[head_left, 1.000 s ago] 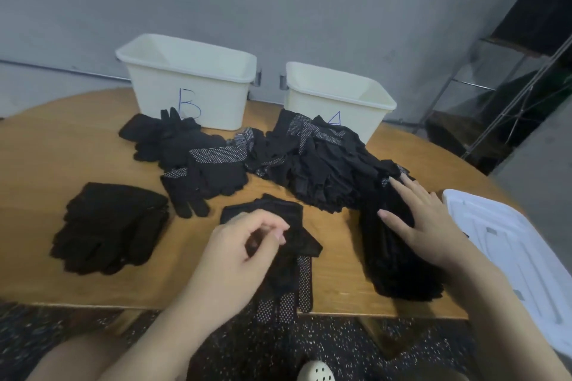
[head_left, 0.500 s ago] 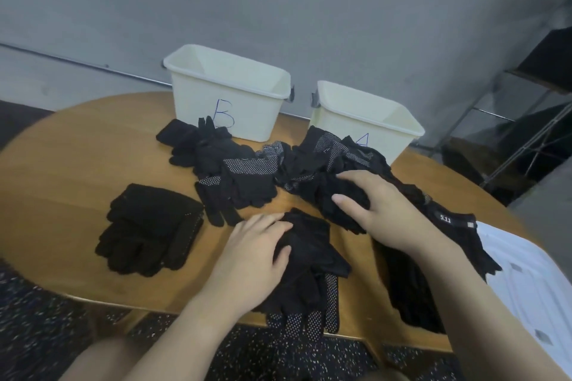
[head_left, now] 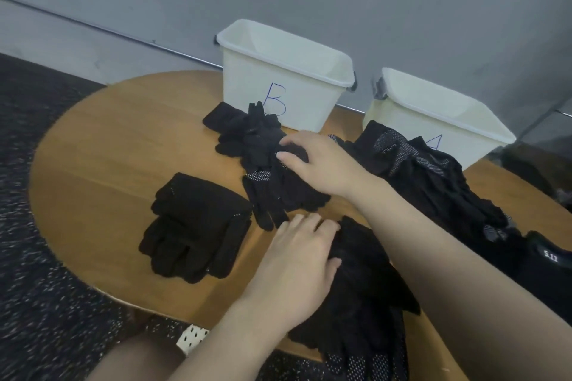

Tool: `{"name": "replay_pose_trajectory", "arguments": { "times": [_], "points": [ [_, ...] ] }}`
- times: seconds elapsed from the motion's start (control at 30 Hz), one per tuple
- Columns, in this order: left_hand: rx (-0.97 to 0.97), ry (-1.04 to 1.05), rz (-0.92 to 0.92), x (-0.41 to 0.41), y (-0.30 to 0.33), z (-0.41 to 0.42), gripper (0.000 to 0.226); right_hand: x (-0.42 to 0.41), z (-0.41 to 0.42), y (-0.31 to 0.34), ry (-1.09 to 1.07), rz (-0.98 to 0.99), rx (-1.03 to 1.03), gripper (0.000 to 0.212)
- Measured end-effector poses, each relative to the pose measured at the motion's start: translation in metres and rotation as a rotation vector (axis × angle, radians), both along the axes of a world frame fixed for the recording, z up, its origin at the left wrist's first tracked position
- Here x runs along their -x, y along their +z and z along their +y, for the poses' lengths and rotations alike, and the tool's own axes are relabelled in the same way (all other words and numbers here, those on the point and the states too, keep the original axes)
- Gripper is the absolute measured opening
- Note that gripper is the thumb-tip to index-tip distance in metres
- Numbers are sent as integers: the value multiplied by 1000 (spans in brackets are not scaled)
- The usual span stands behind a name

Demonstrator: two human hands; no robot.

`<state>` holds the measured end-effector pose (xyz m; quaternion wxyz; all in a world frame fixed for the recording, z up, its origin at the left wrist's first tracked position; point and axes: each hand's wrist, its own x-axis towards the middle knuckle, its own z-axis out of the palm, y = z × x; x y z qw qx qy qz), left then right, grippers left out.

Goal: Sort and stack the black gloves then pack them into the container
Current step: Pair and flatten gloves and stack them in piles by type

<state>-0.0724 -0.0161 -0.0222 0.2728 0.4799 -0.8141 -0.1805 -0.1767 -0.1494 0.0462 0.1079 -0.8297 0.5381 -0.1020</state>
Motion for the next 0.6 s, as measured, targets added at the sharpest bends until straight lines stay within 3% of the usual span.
{"name": "replay_pose_trajectory", "arguments": {
  "times": [0.4,0.6],
  "points": [
    [44,14,52,-14,1,-10,41,-23,-59,-17,-83,-32,-56,43],
    [69,8,51,-13,-2,-12,37,-16,-67,-14,-152,-118,-17,12]
  ]
}}
